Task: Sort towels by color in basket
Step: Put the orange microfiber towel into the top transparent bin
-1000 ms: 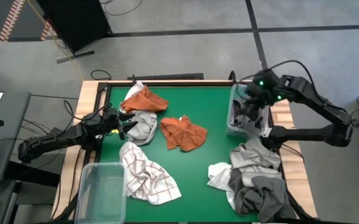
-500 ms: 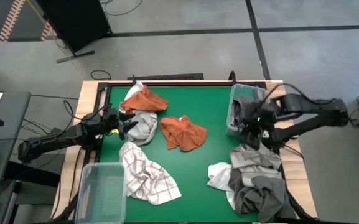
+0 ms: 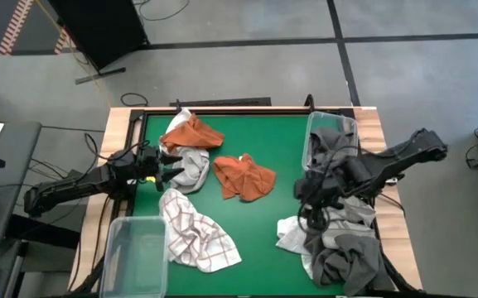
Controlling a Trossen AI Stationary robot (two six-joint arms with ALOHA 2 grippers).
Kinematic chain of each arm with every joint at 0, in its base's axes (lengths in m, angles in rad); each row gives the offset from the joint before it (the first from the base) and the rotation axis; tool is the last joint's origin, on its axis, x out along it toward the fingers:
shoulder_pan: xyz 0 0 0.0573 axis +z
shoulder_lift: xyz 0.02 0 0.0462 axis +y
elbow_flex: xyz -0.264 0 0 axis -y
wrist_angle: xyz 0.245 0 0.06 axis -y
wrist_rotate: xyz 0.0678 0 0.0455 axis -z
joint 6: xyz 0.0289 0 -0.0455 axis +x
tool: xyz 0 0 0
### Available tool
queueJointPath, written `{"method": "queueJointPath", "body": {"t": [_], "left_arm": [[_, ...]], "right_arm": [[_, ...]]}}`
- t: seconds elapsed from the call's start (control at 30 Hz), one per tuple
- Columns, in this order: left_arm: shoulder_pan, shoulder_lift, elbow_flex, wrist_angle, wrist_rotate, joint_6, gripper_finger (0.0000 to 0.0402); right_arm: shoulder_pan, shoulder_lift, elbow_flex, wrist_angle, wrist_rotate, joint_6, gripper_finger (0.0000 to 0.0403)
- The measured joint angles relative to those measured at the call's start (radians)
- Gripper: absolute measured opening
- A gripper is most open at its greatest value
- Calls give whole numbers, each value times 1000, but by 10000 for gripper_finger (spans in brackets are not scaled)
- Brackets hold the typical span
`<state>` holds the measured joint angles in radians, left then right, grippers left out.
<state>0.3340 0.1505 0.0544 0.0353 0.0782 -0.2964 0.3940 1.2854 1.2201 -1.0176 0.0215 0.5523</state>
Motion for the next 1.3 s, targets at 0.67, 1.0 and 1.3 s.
{"method": "queueJointPath", "body": {"t": [0.67,1.0,1.3], "left_arm": [[-111,453,321,214,92,233,245],[-175,889,554,185,81,331,245],[-225,1167,701,180,82,379,245]], "right_arm": [[53,258,0,177,37,-36,258],[129,254,0,187,90,32,258],[198,254,0,174,145,111,258]]}}
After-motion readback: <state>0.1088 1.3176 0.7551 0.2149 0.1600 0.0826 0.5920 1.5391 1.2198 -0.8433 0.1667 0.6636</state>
